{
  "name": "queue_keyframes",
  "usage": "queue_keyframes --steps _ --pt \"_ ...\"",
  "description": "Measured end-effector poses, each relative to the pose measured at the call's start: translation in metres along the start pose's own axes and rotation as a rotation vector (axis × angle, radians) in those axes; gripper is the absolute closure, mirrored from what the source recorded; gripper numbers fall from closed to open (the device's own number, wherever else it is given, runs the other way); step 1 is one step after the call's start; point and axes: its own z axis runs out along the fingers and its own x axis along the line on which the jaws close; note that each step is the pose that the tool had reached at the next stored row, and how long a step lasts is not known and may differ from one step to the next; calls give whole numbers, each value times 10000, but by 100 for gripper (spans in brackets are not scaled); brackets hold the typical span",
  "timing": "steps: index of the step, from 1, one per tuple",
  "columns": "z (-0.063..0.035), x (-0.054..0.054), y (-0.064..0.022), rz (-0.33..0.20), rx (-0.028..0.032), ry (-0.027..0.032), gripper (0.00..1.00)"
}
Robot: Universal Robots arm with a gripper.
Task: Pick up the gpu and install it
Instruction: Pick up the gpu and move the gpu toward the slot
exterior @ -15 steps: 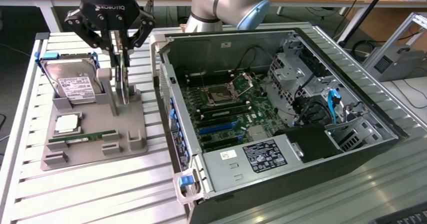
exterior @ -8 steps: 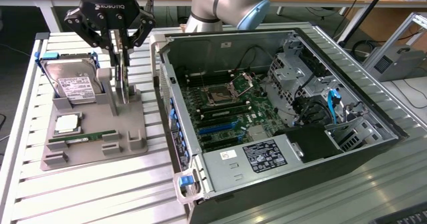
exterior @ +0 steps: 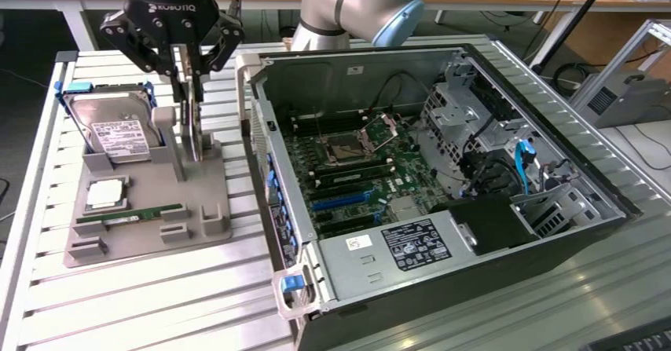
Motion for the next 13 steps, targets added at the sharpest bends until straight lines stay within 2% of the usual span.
queue_keyframes --steps 13 --pt "-40 0 -2 0 0 0 73"
